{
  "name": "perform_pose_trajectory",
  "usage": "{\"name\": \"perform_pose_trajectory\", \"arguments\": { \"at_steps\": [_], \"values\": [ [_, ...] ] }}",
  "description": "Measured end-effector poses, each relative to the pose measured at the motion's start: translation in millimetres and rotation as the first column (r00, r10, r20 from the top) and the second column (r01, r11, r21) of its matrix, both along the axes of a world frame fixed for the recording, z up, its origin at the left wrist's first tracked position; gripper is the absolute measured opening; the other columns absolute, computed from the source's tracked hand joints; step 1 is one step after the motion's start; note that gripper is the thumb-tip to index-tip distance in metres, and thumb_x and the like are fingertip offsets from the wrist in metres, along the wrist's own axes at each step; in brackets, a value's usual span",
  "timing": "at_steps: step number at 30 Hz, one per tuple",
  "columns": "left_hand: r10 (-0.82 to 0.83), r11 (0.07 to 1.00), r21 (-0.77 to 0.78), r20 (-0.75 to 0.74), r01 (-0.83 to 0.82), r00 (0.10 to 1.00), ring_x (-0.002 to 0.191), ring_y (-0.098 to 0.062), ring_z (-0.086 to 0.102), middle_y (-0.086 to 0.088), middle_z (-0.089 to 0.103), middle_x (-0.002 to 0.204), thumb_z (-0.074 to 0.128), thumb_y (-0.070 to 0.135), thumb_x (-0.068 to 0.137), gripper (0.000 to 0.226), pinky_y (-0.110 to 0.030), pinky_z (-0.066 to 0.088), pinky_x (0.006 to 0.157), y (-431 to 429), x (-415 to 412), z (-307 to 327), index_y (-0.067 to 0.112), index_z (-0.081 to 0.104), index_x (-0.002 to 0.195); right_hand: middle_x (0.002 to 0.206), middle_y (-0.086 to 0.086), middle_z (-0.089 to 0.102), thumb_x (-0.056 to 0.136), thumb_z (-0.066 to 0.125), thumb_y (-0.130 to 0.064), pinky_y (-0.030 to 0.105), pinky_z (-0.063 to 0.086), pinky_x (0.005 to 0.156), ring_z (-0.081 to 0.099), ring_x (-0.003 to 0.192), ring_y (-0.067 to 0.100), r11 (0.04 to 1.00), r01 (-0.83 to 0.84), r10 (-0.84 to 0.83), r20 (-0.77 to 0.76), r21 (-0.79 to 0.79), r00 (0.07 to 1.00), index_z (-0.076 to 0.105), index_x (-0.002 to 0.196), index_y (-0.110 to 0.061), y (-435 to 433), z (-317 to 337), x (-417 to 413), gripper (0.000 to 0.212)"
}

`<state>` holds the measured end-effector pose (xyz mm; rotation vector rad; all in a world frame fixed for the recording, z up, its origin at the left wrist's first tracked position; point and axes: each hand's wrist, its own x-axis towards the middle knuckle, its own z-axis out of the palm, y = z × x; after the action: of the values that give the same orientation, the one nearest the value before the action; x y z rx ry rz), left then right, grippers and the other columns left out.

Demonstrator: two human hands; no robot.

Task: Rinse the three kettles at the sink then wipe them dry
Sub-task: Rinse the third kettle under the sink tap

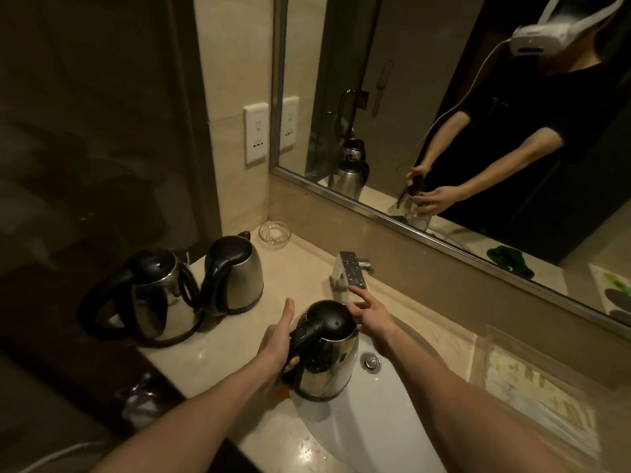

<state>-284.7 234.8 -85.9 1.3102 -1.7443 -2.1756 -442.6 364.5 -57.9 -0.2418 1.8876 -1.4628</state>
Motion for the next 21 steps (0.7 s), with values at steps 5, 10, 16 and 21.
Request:
{"name": "perform_pose_trajectory", "arguments": {
  "at_steps": [5, 10, 16, 21],
  "values": [
    [0.076, 0.997, -0.021, 0.000, -0.076, 0.997, 0.038, -0.015, 0.047, -0.006, 0.052, 0.053, 0.028, 0.082, 0.088, 0.079, -0.022, 0.035, 0.041, -13.7, 37.6, 4.8, 0.011, 0.049, 0.062, 0.142, 0.008, 0.046, 0.101, 0.047, -0.032, 0.036, 0.047, 0.090, 0.046, 0.127, 0.029, 0.998, -0.005, 0.006, 0.025, -0.055, 1.000, 0.053, 0.135, -0.027, -28.5, 8.9, 33.0, 0.035],
    [0.140, 0.990, -0.034, 0.002, -0.140, 0.990, 0.037, -0.015, 0.046, -0.005, 0.051, 0.052, 0.030, 0.082, 0.088, 0.078, -0.022, 0.033, 0.040, -27.3, 74.0, 9.4, 0.012, 0.049, 0.061, 0.140, 0.008, 0.047, 0.103, 0.041, -0.034, 0.036, 0.044, 0.092, 0.046, 0.123, 0.026, 0.995, -0.066, 0.069, 0.034, -0.068, 0.997, 0.051, 0.138, -0.023, -55.1, 11.7, 64.6, 0.037],
    [0.166, 0.986, -0.023, -0.036, -0.167, 0.986, 0.035, -0.014, 0.043, -0.003, 0.047, 0.045, 0.031, 0.086, 0.077, 0.078, -0.023, 0.032, 0.041, -48.9, 107.6, 2.1, 0.012, 0.053, 0.063, 0.147, 0.006, 0.043, 0.102, 0.043, -0.035, 0.035, 0.036, 0.099, 0.035, 0.137, 0.028, 0.995, -0.072, 0.075, 0.059, -0.063, 0.995, 0.051, 0.138, -0.023, -88.4, 4.7, 91.5, 0.039],
    [0.146, 0.989, -0.020, -0.043, -0.147, 0.988, 0.039, -0.014, 0.044, -0.004, 0.049, 0.051, 0.031, 0.088, 0.067, 0.076, -0.023, 0.033, 0.044, -73.3, 117.9, -2.3, 0.014, 0.047, 0.057, 0.150, 0.005, 0.040, 0.102, 0.042, -0.035, 0.042, 0.030, 0.111, 0.030, 0.141, 0.029, 0.997, -0.047, 0.051, 0.079, -0.055, 0.996, 0.050, 0.139, -0.021, -110.6, 6.7, 103.5, 0.040]
  ]
}}
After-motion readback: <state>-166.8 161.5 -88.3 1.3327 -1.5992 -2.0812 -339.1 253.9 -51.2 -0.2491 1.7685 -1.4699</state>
